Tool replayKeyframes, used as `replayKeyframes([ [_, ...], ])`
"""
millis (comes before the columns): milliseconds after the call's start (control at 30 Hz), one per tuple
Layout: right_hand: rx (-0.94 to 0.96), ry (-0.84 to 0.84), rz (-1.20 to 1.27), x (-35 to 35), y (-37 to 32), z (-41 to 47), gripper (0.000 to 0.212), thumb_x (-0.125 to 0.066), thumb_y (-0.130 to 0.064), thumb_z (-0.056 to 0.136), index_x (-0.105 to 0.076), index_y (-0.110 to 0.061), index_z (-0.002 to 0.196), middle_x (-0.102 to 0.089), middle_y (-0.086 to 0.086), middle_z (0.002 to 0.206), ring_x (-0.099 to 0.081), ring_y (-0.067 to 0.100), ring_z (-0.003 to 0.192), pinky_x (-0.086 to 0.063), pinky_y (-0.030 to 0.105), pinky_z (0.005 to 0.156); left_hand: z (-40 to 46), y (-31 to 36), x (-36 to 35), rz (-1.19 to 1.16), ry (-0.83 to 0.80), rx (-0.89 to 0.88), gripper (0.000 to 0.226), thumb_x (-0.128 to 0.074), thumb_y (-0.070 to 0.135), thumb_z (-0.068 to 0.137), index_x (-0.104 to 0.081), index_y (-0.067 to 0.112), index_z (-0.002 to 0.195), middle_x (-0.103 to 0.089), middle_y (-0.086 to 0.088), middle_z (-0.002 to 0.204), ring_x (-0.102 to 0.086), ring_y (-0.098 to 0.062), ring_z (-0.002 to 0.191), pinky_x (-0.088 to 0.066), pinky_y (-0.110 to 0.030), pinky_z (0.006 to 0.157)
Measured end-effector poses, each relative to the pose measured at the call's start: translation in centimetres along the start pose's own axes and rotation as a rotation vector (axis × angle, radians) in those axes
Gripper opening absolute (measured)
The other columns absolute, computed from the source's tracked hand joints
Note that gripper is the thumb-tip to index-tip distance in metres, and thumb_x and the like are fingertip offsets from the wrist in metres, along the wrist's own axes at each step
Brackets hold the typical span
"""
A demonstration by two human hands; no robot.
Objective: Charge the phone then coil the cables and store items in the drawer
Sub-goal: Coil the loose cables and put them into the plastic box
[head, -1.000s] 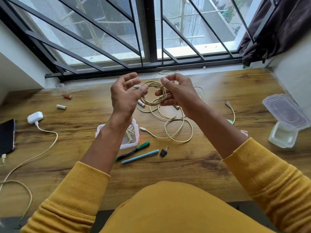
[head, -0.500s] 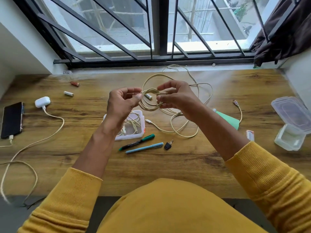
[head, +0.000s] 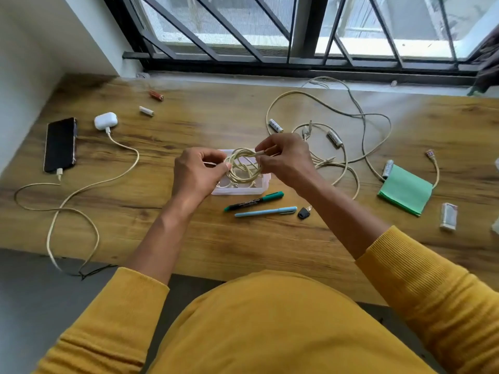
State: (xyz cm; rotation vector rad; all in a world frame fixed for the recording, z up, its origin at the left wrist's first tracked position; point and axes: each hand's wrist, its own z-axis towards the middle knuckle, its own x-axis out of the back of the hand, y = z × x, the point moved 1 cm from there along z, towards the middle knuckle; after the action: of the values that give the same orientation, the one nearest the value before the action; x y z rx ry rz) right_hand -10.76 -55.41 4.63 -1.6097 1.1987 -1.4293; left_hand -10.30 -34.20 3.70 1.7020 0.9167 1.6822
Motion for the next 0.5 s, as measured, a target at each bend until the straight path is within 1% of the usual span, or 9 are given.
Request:
replayKeyframes([
  [67,0.031,0.034,-0.073,-1.0,0.0,-0.1,0.01,-0.08,-0.006,0.087,-0.079,-0.009,0.096,-0.075,0.009,0.084,-0.076,0.022,0.077,-0.066,0.042,0.072,-0.1,-0.6,0.2,0.056,0.017,-0.016,0.017,-0.088,0.025,0.084,-0.084,0.02,0.101,-0.08,0.008,0.091,-0.076,-0.006,0.084,-0.064,-0.036,0.084],
  [100,0.053,0.048,-0.106,-1.5,-0.1,-0.2,0.009,-0.08,-0.008,0.087,-0.079,-0.011,0.096,-0.074,0.004,0.082,-0.075,0.018,0.077,-0.066,0.041,0.073,0.0,-0.7,0.3,0.068,0.023,-0.023,0.018,-0.087,0.025,0.085,-0.084,0.02,0.101,-0.08,0.008,0.091,-0.076,-0.006,0.085,-0.064,-0.035,0.084],
  [167,0.098,0.09,-0.153,-2.2,-0.5,-0.4,0.007,-0.079,-0.01,0.088,-0.079,-0.013,0.095,-0.069,-0.007,0.078,-0.071,0.009,0.076,-0.064,0.037,0.074,0.2,-0.7,0.6,0.063,0.035,-0.022,0.018,-0.086,0.025,0.086,-0.083,0.02,0.103,-0.08,0.008,0.093,-0.075,-0.006,0.086,-0.063,-0.034,0.083],
  [200,0.118,0.126,-0.158,-2.3,-0.7,-0.4,0.007,-0.078,-0.01,0.089,-0.079,-0.014,0.095,-0.068,-0.009,0.078,-0.07,0.007,0.076,-0.063,0.034,0.073,0.3,-0.4,0.7,0.052,0.041,-0.024,0.019,-0.085,0.025,0.087,-0.083,0.019,0.105,-0.08,0.007,0.093,-0.075,-0.006,0.085,-0.063,-0.032,0.082],
  [300,0.168,0.248,-0.116,-2.3,-1.5,0.0,0.008,-0.075,-0.012,0.09,-0.079,-0.014,0.096,-0.073,-0.006,0.081,-0.072,0.007,0.077,-0.063,0.03,0.074,1.1,0.8,1.1,0.012,0.067,-0.069,0.017,-0.082,0.024,0.089,-0.083,0.02,0.106,-0.079,0.009,0.091,-0.073,-0.002,0.081,-0.061,-0.024,0.076],
  [400,0.178,0.319,-0.139,-2.0,-2.2,1.0,0.008,-0.074,-0.017,0.092,-0.078,-0.019,0.099,-0.072,-0.011,0.083,-0.07,0.001,0.081,-0.061,0.025,0.077,2.6,1.9,1.0,-0.015,0.055,-0.118,0.016,-0.081,0.023,0.09,-0.081,0.021,0.106,-0.078,0.01,0.092,-0.073,-0.004,0.083,-0.058,-0.021,0.076],
  [500,0.137,0.322,-0.141,-1.9,-2.2,2.0,0.007,-0.072,-0.018,0.096,-0.074,-0.018,0.102,-0.071,-0.008,0.087,-0.068,0.005,0.085,-0.061,0.03,0.079,4.3,2.2,0.1,-0.013,-0.003,-0.146,0.017,-0.076,0.022,0.094,-0.079,0.021,0.111,-0.077,0.007,0.101,-0.069,-0.006,0.089,-0.053,-0.016,0.075],
])
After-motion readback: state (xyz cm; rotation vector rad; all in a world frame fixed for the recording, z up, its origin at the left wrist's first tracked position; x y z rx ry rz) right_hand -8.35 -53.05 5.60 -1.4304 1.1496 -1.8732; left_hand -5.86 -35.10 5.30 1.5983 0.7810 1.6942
